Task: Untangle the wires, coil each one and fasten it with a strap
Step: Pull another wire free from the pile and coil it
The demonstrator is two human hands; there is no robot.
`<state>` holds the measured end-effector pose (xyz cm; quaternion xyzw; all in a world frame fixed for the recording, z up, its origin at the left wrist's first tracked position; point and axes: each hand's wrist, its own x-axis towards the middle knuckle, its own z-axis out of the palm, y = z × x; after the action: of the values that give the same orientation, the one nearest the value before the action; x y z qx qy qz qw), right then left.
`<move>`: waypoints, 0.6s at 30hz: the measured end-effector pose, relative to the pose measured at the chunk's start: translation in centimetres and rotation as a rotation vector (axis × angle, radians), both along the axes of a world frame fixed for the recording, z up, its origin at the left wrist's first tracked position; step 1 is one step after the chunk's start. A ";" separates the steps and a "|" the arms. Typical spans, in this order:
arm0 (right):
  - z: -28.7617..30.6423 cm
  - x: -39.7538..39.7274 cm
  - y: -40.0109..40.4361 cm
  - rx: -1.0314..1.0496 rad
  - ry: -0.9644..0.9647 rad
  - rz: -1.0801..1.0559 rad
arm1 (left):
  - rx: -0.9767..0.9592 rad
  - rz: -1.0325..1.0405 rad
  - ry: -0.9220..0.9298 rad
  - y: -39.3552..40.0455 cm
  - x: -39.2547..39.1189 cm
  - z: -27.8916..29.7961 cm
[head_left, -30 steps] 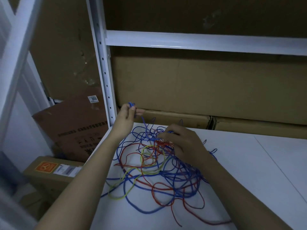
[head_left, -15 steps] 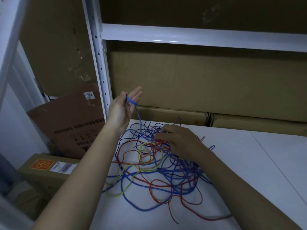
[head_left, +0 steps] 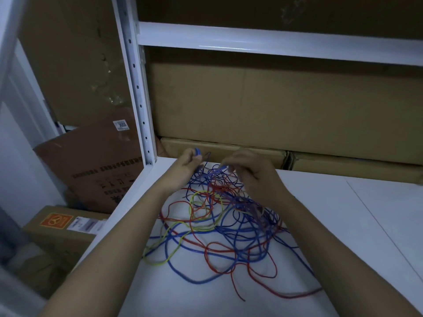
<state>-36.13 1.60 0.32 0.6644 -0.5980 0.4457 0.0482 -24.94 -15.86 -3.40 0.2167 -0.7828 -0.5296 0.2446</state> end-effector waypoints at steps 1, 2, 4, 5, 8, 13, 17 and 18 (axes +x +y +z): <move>0.3 -0.5 0.0 -0.038 -0.041 -0.026 | 0.003 -0.037 -0.029 0.3 0.2 0.0; 0.5 -1.0 -0.1 -0.073 -0.081 -0.048 | 0.032 -0.082 -0.059 0.5 0.3 0.1; 1.0 -1.9 -0.5 -0.099 -0.167 -0.099 | 0.136 -0.200 -0.109 1.2 0.9 0.4; 1.1 -2.3 -0.8 -0.090 -0.201 -0.134 | 0.181 -0.257 -0.110 1.6 1.1 0.5; 1.1 -3.2 -1.9 -0.042 -0.251 -0.260 | 0.196 -0.298 -0.016 2.7 1.5 1.0; 0.6 -4.7 -4.1 0.048 -0.309 -0.422 | 0.317 -0.310 0.188 2.8 1.4 1.6; 0.0 -4.8 -5.1 0.099 -0.353 -0.459 | 0.466 -0.360 0.292 3.2 1.6 2.2; -0.1 -4.6 -5.2 0.136 -0.370 -0.454 | 0.512 -0.361 0.348 3.2 1.6 2.4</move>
<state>-40.77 -3.60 0.22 0.4227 -0.7585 0.4959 -0.0079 -23.31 -12.70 -1.03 0.0359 -0.5969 -0.7723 0.2144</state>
